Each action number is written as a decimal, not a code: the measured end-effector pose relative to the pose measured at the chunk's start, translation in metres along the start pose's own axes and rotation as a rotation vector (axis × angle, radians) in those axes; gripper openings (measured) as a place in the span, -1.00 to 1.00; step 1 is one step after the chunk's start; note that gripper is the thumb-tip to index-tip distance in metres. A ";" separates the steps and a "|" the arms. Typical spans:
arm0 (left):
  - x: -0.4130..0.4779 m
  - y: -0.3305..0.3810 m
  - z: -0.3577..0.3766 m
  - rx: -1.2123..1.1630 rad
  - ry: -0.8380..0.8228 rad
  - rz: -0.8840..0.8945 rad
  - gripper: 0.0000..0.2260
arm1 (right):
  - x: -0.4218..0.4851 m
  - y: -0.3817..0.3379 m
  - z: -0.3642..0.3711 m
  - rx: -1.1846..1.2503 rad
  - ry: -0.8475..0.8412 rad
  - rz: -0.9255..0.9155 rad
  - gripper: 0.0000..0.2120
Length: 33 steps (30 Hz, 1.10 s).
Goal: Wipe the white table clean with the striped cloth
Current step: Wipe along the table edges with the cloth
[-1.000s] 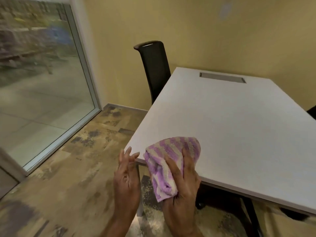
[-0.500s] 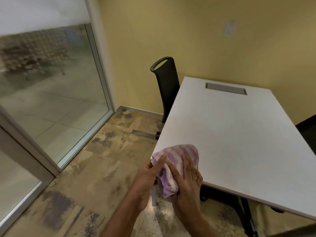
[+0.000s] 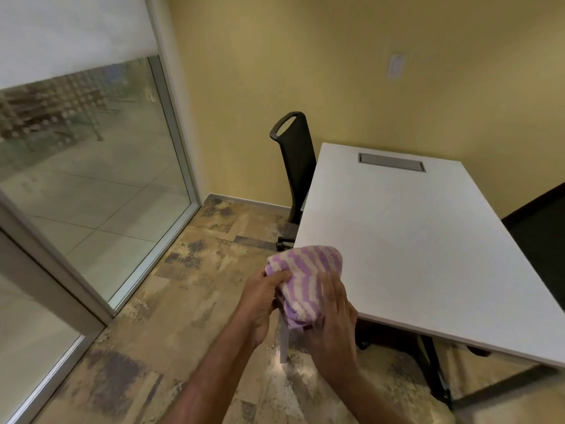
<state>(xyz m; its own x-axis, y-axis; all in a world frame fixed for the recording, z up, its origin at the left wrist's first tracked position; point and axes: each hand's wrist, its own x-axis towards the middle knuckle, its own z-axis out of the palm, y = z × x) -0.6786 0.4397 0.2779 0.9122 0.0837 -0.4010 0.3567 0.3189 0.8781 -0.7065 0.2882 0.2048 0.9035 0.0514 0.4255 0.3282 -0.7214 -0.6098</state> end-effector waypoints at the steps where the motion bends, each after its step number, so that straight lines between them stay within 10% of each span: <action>1: 0.003 0.005 -0.003 -0.012 0.001 -0.003 -0.79 | 0.001 -0.002 -0.002 0.071 -0.023 0.036 -0.06; 11: 0.072 0.042 -0.023 -0.027 0.007 -0.037 -0.71 | 0.072 0.021 0.014 0.940 -0.198 0.650 0.22; 19: 0.133 0.075 -0.025 0.076 -0.077 -0.092 -0.73 | 0.150 0.034 0.059 1.528 -0.236 1.171 -0.46; 33: 0.235 0.105 -0.081 0.184 -0.178 -0.222 -0.61 | 0.207 0.010 0.137 0.888 0.053 1.040 -0.59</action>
<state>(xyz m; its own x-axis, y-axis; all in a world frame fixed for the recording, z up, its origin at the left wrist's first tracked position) -0.4429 0.5694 0.2545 0.8233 -0.1396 -0.5502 0.5662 0.1343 0.8132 -0.4785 0.3858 0.1950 0.8347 -0.2782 -0.4753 -0.4059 0.2724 -0.8723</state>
